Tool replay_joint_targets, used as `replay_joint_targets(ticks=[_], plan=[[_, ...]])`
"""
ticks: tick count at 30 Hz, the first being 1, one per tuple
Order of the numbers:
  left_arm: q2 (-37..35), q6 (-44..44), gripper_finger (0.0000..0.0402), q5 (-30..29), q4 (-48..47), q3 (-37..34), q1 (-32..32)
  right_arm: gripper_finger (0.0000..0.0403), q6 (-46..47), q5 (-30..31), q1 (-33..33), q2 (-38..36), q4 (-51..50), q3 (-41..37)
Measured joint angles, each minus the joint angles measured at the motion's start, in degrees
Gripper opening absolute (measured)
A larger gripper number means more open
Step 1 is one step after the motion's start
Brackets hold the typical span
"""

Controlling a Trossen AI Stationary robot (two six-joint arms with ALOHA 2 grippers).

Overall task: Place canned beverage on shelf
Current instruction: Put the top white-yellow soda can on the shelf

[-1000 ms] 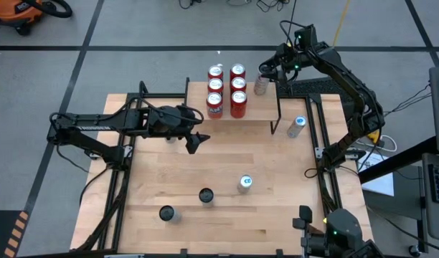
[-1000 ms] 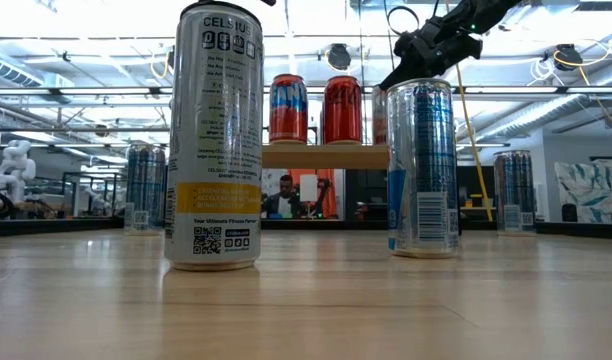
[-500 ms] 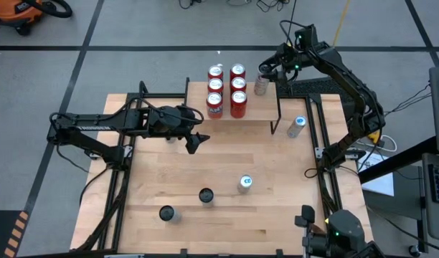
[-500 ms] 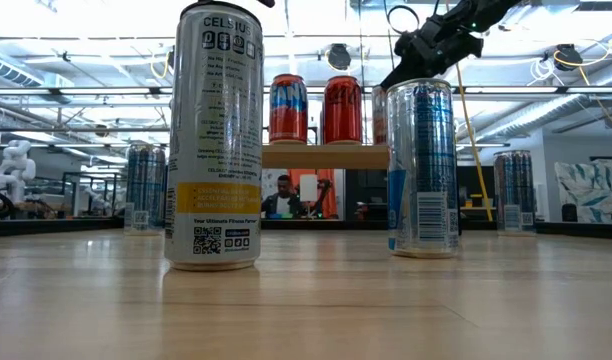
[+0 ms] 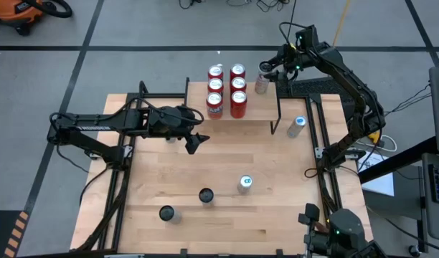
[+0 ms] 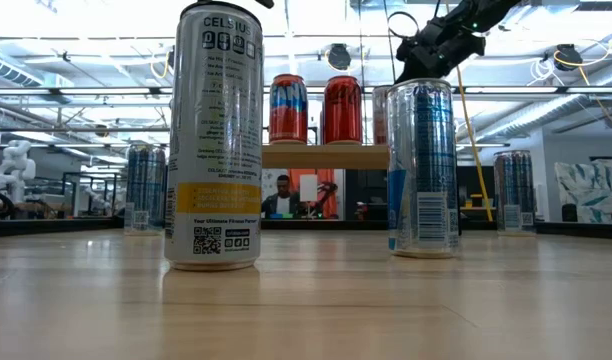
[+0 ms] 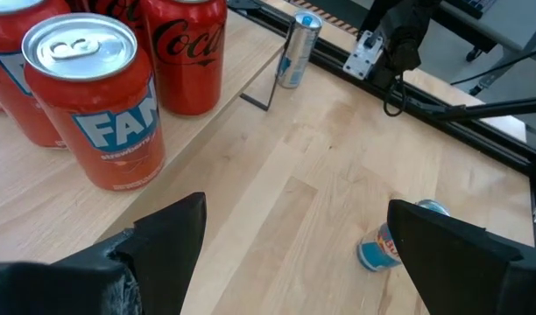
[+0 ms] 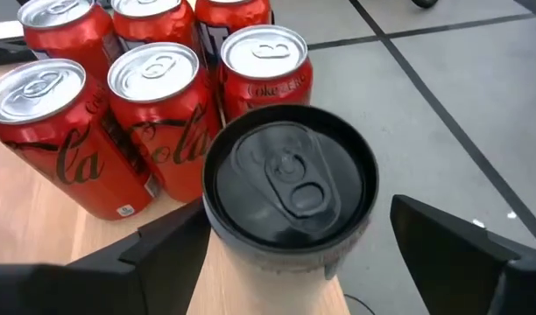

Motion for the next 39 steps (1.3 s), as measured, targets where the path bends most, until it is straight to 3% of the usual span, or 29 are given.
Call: replay_joint_targets(ticks=[12,34,39], plan=[[0.0,0.46,0.0359,0.05,-0.85,0.0,0.0,0.0329,-1.56,5.73,-0.46,0.0,-5.1,0.0],[0.0,1.44,0.0359,0.3,-0.87,0.0,0.0,0.0318,2.85,2.71,1.07,-0.26,-7.68,0.0],[0.0,0.88,0.0359,0.29,-0.84,0.0,-0.05,0.0318,4.98,7.76,1.15,-1.39,-10.51,0.0]])
